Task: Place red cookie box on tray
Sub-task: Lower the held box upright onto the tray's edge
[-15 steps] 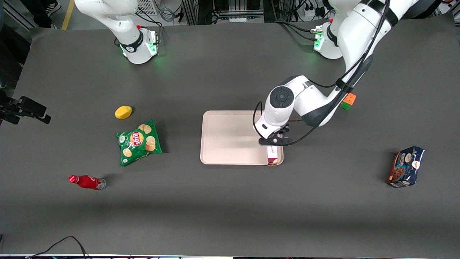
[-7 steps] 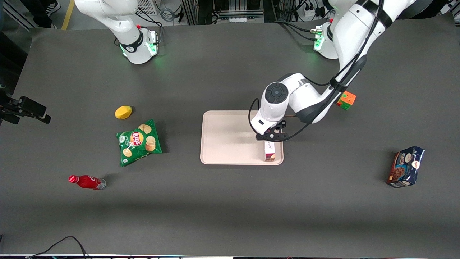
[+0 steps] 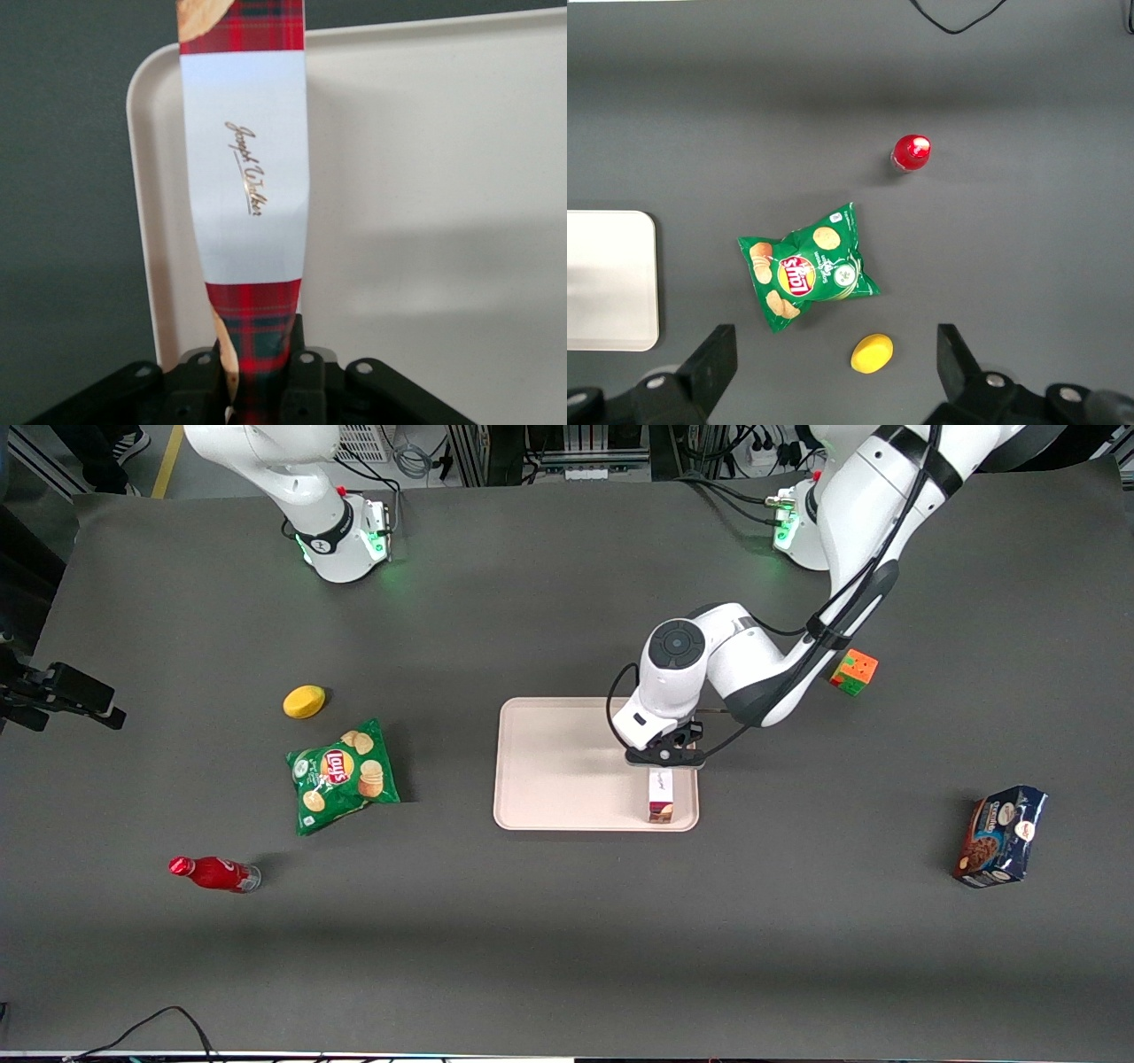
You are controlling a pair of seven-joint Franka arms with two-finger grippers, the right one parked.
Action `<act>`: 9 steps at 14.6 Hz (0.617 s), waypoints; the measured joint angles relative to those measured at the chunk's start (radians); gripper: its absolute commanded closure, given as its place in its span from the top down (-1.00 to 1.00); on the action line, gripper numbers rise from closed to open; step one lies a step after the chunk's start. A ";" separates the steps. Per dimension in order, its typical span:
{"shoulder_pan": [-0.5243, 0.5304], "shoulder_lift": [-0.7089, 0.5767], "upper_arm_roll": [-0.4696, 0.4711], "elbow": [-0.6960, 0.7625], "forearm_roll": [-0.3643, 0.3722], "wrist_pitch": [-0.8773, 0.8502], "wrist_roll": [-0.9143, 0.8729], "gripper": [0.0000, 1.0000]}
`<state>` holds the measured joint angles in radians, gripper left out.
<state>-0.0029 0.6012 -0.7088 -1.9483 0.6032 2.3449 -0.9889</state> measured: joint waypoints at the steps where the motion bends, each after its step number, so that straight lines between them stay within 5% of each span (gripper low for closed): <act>1: 0.000 0.000 0.000 -0.004 0.000 0.007 -0.001 0.66; 3: 0.000 0.000 0.000 -0.006 0.001 0.010 -0.001 1.00; 9: 0.008 -0.001 0.000 -0.005 0.002 0.010 -0.003 1.00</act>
<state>0.0049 0.5998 -0.7086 -1.9535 0.6048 2.3553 -0.9923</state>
